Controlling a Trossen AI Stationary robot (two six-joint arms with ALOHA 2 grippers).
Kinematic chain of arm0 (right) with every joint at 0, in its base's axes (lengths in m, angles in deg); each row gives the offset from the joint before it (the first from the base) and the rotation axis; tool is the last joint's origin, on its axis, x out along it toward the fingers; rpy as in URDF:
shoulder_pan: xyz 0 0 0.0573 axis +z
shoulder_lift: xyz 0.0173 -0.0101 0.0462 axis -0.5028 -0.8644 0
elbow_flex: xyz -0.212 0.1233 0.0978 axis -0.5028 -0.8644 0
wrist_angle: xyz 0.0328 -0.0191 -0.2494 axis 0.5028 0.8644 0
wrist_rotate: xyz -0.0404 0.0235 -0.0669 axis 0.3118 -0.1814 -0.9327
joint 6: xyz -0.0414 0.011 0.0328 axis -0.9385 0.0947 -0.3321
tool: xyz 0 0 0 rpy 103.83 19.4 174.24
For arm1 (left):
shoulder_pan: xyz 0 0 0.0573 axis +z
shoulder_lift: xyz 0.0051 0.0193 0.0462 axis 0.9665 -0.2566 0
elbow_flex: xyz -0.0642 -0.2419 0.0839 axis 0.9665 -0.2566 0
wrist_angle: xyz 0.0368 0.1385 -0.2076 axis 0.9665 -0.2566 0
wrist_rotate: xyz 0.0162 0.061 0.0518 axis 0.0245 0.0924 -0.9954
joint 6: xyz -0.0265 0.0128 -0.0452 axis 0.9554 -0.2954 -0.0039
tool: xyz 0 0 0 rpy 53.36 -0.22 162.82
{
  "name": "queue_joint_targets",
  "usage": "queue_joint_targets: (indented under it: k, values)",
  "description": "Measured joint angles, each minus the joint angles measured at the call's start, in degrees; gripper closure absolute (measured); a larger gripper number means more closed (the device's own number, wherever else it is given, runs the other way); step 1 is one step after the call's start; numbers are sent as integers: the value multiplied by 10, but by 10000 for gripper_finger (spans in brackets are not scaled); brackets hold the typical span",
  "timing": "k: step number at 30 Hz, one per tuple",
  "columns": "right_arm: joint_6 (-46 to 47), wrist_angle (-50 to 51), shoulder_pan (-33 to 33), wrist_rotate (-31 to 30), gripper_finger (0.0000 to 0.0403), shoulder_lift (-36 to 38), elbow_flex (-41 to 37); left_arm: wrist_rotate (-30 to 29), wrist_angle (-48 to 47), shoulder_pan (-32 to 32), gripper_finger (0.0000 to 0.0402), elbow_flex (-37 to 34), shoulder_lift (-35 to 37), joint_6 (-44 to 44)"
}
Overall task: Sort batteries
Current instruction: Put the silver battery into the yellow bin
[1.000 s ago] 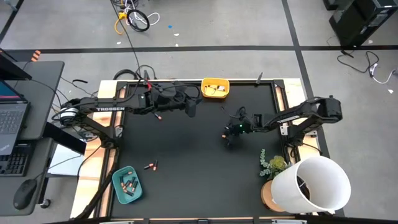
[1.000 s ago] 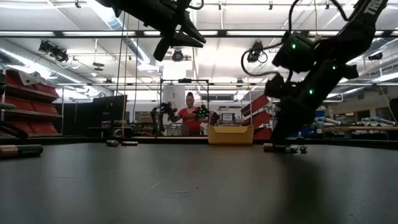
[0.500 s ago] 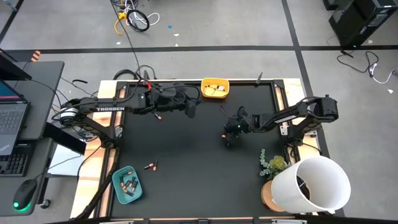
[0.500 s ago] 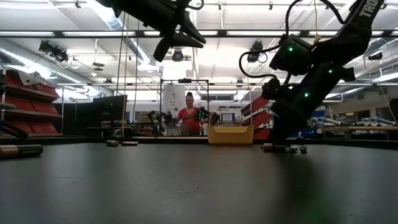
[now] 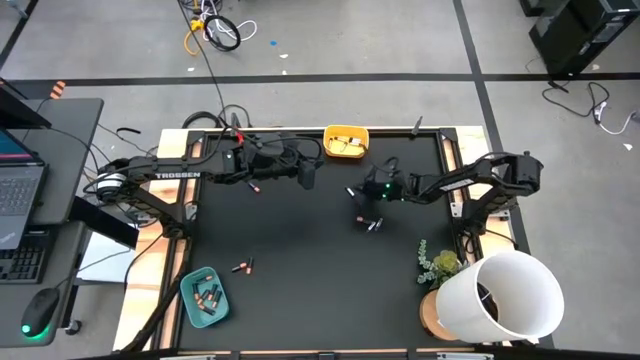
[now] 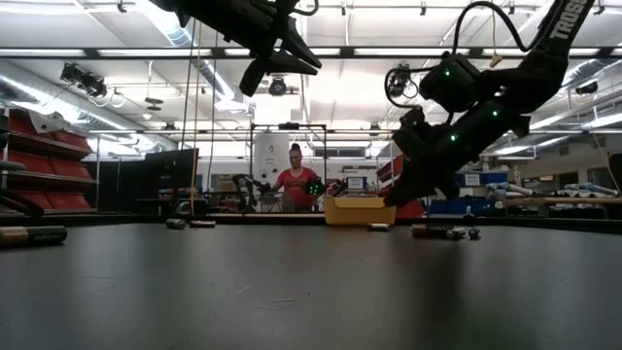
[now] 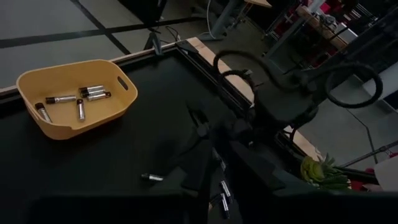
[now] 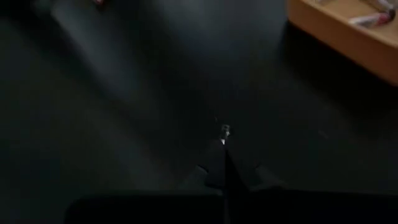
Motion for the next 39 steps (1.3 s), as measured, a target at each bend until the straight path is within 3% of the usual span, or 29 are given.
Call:
queue_joint_targets:
  k: [8,13,19,24,32,37,39]
  values:
    - [-56,0,-18,58,398,42,3,0,0,0,332,0,0,2]
    - [-127,56,-11,78,348,21,37,-1,0,6,332,0,0,1]
    - [-136,38,-3,34,280,-21,59,-2,0,18,332,0,0,1]
    - [-136,7,-3,30,261,-62,61,0,-5,19,332,0,0,0]
    - [-137,-55,-3,20,282,-155,63,3,-35,19,332,0,0,0]
    - [-138,-64,-1,5,369,-180,65,24,-45,19,332,0,0,0]
    - [-136,-63,-1,4,386,-180,66,24,-47,19,332,0,0,0]
